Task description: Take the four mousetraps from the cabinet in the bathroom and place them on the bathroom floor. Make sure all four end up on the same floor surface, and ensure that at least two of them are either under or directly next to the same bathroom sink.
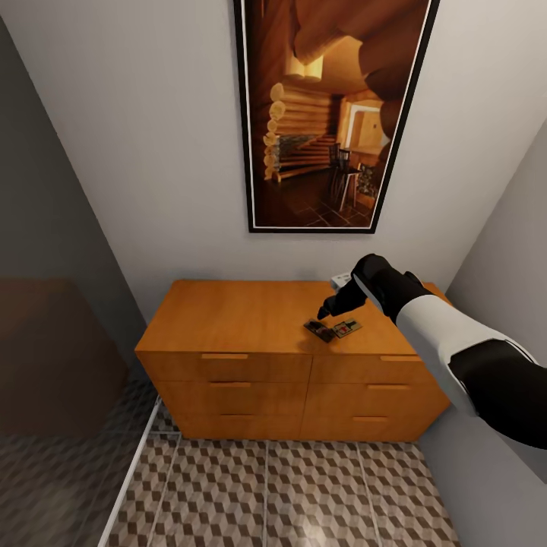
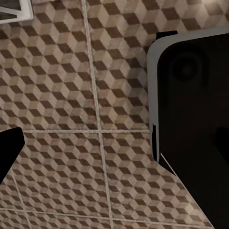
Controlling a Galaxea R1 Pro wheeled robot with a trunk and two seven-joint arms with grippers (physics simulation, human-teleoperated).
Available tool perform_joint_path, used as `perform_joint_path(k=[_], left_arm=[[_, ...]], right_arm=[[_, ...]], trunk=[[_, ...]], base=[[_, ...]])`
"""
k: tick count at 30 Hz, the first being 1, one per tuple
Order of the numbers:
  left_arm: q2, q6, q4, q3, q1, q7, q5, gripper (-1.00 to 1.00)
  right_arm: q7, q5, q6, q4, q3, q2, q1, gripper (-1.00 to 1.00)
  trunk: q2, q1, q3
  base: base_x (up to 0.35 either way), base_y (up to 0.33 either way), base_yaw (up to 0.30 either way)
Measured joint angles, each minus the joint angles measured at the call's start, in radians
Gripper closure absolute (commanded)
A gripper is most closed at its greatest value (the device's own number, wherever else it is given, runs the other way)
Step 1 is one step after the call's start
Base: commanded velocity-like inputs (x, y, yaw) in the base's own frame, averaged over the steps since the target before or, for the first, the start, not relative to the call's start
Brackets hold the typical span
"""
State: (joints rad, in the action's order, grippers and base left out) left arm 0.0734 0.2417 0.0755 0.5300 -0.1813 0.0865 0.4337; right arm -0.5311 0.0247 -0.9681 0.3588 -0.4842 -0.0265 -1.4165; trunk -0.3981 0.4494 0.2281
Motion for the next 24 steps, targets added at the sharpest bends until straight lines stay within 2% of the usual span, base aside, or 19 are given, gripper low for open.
perform_joint_path(k=[14,24], left_arm=[[-0.004,0.0,0.0,0.0,0.0,-0.001,0.0,-1.0],[-0.005,0.0,0.0,0.0,0.0,-0.001,0.0,-1.0]], right_arm=[[-0.002,-0.001,-0.009,0.0,-0.001,0.003,0.0,-1.0],[-0.003,-0.001,-0.009,0.001,-0.003,0.027,0.0,-1.0]], trunk=[[0.0,0.0,0.0],[0.0,0.0,0.0]], base=[[0.0,0.0,0.0],[0.0,0.0,0.0]])
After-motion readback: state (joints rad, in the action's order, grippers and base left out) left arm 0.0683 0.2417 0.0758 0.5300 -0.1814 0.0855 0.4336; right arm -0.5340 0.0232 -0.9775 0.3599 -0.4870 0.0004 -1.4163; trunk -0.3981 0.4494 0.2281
